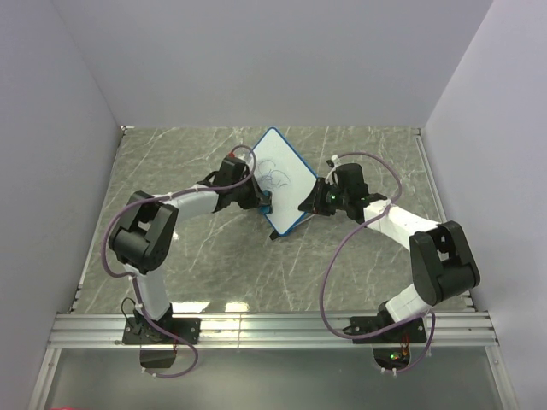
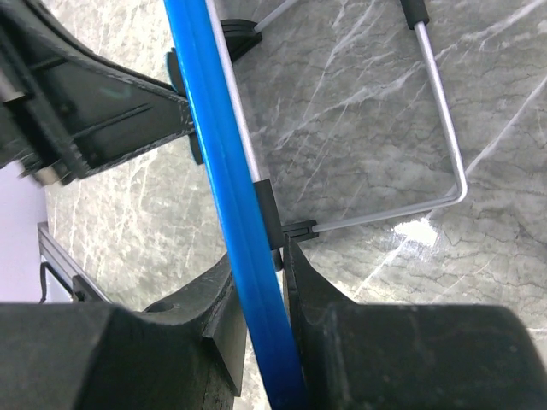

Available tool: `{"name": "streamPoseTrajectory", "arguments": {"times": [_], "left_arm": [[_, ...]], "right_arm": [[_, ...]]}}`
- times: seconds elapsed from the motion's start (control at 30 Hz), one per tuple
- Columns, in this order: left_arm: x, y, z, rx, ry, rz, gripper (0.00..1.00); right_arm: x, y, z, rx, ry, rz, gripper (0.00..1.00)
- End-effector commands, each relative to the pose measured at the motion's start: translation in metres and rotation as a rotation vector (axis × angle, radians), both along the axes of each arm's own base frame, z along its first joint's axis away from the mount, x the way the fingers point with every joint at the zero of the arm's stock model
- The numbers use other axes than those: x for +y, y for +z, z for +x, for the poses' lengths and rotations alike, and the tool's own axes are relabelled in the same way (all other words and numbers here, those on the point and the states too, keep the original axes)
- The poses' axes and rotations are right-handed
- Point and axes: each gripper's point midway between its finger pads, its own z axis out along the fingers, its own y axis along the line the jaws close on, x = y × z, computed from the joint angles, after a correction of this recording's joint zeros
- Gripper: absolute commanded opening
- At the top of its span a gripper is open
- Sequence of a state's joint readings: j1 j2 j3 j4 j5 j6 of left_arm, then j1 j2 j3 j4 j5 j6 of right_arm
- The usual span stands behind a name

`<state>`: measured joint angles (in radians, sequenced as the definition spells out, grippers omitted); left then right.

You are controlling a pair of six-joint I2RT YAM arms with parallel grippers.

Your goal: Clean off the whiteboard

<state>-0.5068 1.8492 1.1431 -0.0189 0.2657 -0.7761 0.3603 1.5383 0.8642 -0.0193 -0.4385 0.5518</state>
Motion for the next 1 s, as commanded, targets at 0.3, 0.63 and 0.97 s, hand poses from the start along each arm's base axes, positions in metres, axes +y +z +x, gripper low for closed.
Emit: {"name": "streamPoseTrajectory", "arguments": {"times": [0.3, 0.63, 0.97], "left_arm": [[-0.034, 0.023, 0.003, -0.028, -0.053, -0.035, 0.00], [-0.092, 0.073, 0.011, -0.117, -0.149, -0.065, 0.00], [-0.028, 0.002, 0.026, 0.025, -0.023, -0.015, 0.00]], "right_arm": [[-0.005, -0.051, -0.051, 0.182, 0.117, -0.137, 0.00], [-0.003, -0.052, -0.050, 0.182, 0.134, -0.132, 0.00], [-0.004, -0.054, -0.050, 0.186, 0.135, -0.139, 0.00]]}}
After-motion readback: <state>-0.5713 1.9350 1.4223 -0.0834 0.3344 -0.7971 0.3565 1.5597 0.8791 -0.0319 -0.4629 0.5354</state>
